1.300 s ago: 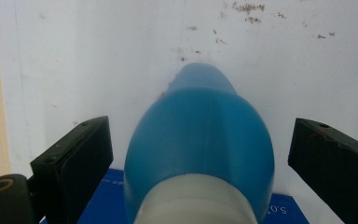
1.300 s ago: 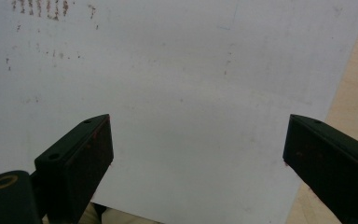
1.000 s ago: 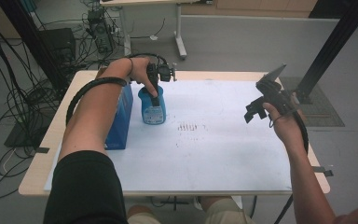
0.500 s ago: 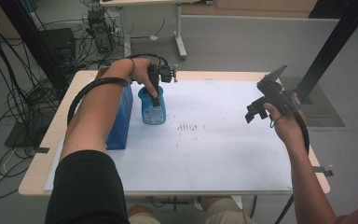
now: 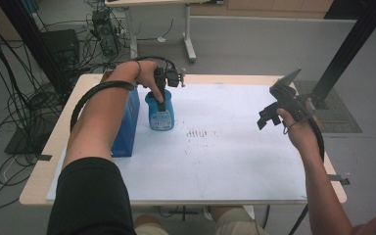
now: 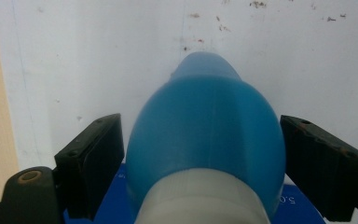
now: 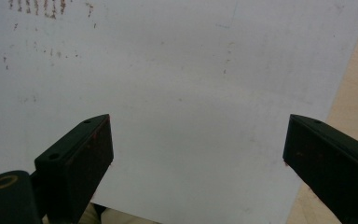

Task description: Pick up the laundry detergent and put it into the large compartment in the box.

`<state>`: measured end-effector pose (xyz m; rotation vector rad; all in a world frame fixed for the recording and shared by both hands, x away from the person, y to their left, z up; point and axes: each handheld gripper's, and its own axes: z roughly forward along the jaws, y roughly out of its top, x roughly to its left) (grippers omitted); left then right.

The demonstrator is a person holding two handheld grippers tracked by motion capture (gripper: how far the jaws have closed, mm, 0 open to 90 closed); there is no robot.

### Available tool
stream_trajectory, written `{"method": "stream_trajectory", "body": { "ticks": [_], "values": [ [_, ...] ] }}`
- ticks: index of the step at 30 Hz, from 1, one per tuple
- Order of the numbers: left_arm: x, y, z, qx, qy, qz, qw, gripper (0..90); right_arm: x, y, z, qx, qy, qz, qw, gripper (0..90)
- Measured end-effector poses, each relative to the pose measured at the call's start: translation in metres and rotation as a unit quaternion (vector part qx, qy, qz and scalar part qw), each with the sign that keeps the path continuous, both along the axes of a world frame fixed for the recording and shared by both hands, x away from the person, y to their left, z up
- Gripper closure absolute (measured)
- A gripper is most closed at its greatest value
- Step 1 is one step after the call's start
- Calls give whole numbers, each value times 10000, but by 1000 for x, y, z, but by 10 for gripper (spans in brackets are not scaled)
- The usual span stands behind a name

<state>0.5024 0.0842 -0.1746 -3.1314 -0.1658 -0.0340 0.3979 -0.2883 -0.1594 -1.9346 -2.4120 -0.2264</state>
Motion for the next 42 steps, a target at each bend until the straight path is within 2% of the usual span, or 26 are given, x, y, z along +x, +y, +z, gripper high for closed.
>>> {"method": "stream_trajectory", "body": {
  "ticks": [19,42],
  "values": [
    [3,-1,-1,73,43,-61,9999,349,0,1,-1,8,-3,15,10000,82],
    [9,-7,-1,195,166,55,9997,373,0,0,-3,46,-21,28,10000,82]
  ]
}}
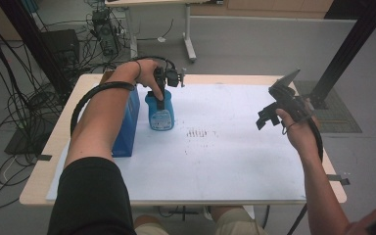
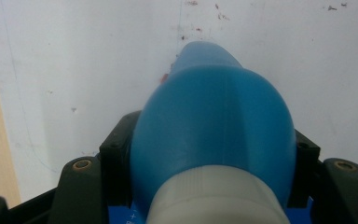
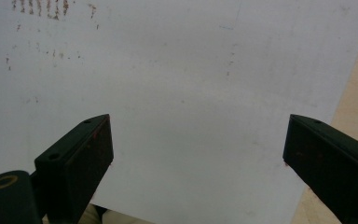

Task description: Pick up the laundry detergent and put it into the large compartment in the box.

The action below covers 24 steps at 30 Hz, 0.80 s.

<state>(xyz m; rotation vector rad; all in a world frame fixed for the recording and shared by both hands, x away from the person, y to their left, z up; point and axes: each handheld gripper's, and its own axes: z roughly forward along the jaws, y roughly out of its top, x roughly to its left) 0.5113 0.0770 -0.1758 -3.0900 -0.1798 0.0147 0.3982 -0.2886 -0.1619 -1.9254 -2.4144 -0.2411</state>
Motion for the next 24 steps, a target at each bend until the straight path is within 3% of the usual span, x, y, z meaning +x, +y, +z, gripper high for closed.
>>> {"method": "stream_trajectory", "body": {
  "ticks": [24],
  "values": [
    [3,3,0,-61,33,-39,10000,373,2,5,-1,-47,7,48,10000,82]
  ]
}}
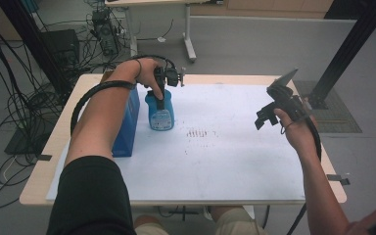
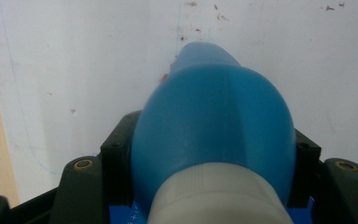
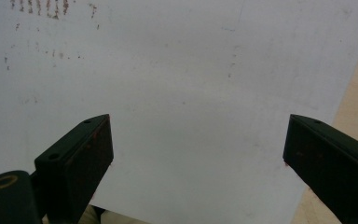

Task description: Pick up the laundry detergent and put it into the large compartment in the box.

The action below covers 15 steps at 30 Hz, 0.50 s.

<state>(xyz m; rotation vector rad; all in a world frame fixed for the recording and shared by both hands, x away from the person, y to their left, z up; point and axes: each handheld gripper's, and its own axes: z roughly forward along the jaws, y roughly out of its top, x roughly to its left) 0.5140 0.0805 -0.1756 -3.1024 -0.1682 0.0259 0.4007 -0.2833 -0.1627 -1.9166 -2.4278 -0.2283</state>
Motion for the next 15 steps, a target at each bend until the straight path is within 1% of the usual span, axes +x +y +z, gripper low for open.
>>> {"method": "stream_trajectory", "body": {
  "ticks": [6,15],
  "values": [
    [1,1,0,-6,11,-26,10000,373,0,2,0,-2,-7,27,10000,82],
    [1,1,0,-12,11,20,10000,372,0,3,0,-3,-12,34,10000,82]
  ]
}}
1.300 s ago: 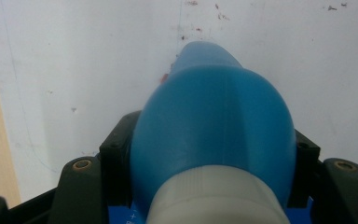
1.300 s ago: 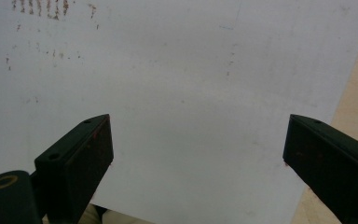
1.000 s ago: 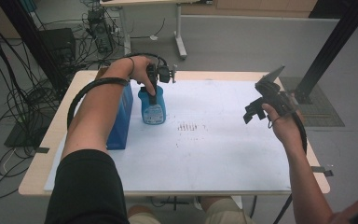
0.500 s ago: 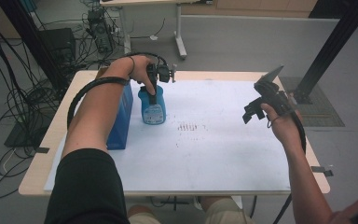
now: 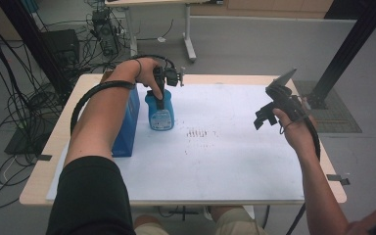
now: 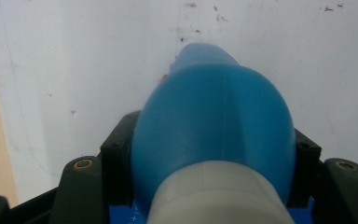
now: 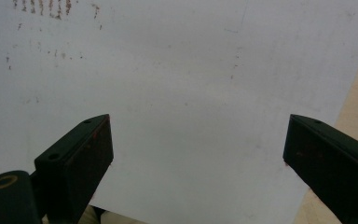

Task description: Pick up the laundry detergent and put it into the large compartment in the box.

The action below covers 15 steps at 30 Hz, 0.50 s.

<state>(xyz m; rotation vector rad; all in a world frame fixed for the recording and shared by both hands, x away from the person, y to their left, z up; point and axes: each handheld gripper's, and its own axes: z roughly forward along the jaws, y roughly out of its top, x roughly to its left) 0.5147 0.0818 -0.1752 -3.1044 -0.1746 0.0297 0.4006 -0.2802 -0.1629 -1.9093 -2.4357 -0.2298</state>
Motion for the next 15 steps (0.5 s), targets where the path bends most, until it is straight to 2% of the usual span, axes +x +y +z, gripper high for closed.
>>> {"method": "stream_trajectory", "body": {
  "ticks": [15],
  "values": [
    [1,0,0,1,11,-20,10000,373,0,1,0,-2,-11,16,10000,82]
  ]
}}
